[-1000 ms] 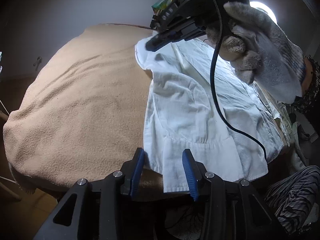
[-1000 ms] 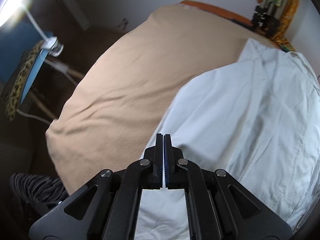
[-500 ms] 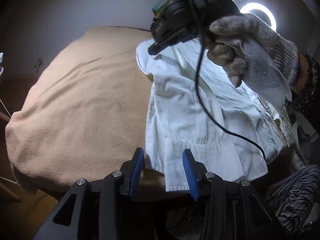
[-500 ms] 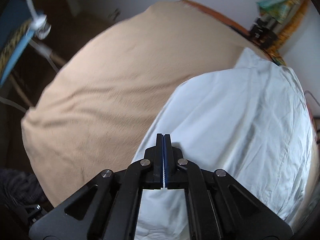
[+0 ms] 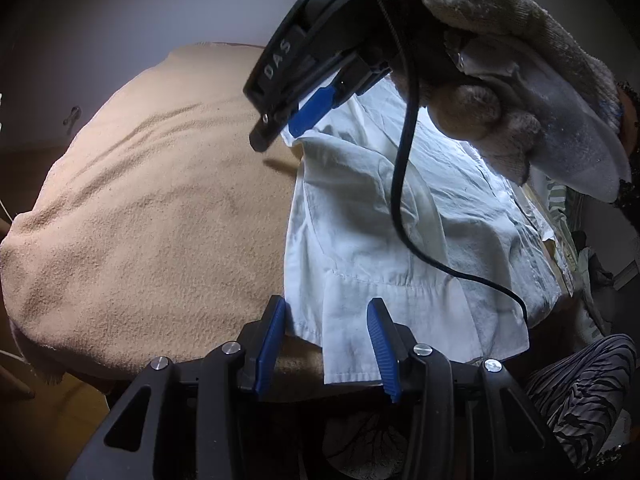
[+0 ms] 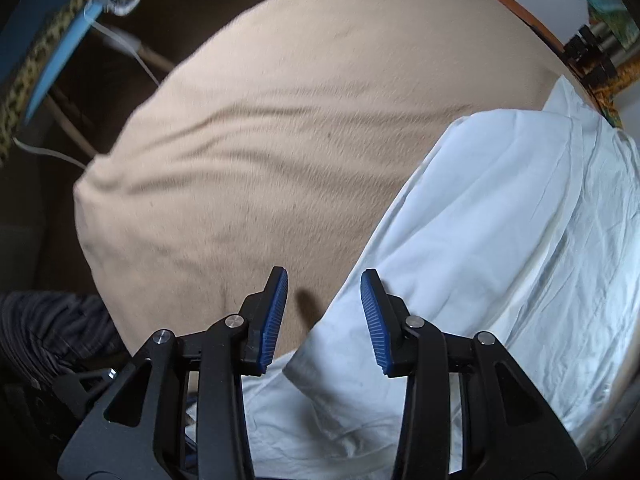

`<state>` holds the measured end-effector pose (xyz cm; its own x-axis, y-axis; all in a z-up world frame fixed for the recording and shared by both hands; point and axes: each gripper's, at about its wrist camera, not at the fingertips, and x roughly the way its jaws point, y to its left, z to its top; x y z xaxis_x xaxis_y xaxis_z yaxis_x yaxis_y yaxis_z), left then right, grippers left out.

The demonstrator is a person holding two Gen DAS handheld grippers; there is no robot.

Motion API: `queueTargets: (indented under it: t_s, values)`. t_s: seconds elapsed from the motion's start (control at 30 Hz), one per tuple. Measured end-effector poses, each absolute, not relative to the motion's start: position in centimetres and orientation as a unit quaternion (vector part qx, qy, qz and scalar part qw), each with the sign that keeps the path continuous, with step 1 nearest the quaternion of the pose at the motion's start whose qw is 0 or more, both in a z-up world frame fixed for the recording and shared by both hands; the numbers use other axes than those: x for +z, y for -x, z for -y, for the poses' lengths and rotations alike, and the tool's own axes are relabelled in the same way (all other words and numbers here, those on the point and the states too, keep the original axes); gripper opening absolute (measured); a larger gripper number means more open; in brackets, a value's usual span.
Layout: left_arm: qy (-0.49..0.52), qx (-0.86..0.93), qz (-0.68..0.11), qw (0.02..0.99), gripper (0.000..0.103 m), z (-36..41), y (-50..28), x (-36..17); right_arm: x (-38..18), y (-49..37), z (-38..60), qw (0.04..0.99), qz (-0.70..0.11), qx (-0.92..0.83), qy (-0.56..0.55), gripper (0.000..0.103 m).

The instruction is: Fold small clothes

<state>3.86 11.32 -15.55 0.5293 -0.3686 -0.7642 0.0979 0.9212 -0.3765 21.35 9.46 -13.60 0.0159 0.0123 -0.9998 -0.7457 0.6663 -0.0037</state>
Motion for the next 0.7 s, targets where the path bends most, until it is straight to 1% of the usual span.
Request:
queueTargets:
  t_s: [0.03, 0.07, 0.1, 0.13, 0.23, 0.33, 0.47, 0.5, 0.53, 0.57, 0.6, 0.63, 0.7]
  values:
    - [0.145, -0.135, -0.466, 0.863, 0.044, -11.3, -3.8, -15.5, -13.8, -21.0, -9.8, 0.651, -0.635, 0.285, 0.303, 0.039]
    - [0.144, -0.136, -0.466, 0.862, 0.044, -11.3, -3.8, -15.5, -13.9, -20.7, -9.8, 0.652, -0.631, 0.280, 0.314, 0.035]
    - [0.143, -0.137, -0.466, 0.863, 0.044, -11.3, -3.8, -15.5, -14.0, -20.6, -9.8, 0.653, -0.629, 0.276, 0.320, 0.014]
    - [0.142, -0.136, -0.465, 0.863, 0.044, -11.3, -3.8, -15.5, -14.2, -20.6, -9.7, 0.650, -0.633, 0.275, 0.318, 0.004]
    - [0.141, -0.131, -0.462, 0.866, 0.044, -11.4, -3.8, -15.3, -14.0, -20.3, -9.2, 0.657, -0.624, 0.283, 0.314, 0.001]
    - [0.144, -0.129, -0.461, 0.866, 0.044, -11.5, -3.8, -15.3, -13.3, -20.5, -8.0, 0.673, -0.619, 0.280, 0.292, 0.001]
    - [0.140, -0.135, -0.462, 0.865, 0.044, -11.2, -3.8, -15.4, -12.5, -20.9, -6.7, 0.648, -0.646, 0.311, 0.255, 0.001]
    - [0.138, -0.136, -0.463, 0.865, 0.043, -11.1, -3.8, -15.4, -12.3, -20.5, -6.7, 0.641, -0.653, 0.312, 0.256, 0.006]
    - [0.137, -0.137, -0.464, 0.864, 0.043, -11.0, -3.8, -15.4, -12.2, -20.2, -6.7, 0.635, -0.657, 0.311, 0.260, 0.022]
    - [0.137, -0.138, -0.465, 0.864, 0.043, -11.0, -3.8, -15.4, -12.2, -19.7, -6.8, 0.631, -0.659, 0.311, 0.265, 0.034]
    - [0.137, -0.139, -0.465, 0.864, 0.043, -10.9, -3.8, -15.4, -12.1, -19.2, -6.9, 0.628, -0.658, 0.312, 0.272, 0.053]
    - [0.136, -0.139, -0.465, 0.864, 0.043, -10.9, -3.8, -15.4, -12.1, -18.7, -7.1, 0.626, -0.657, 0.312, 0.282, 0.057]
    - [0.136, -0.140, -0.465, 0.863, 0.043, -10.9, -3.8, -15.4, -12.2, -17.8, -7.7, 0.626, -0.650, 0.306, 0.303, 0.057]
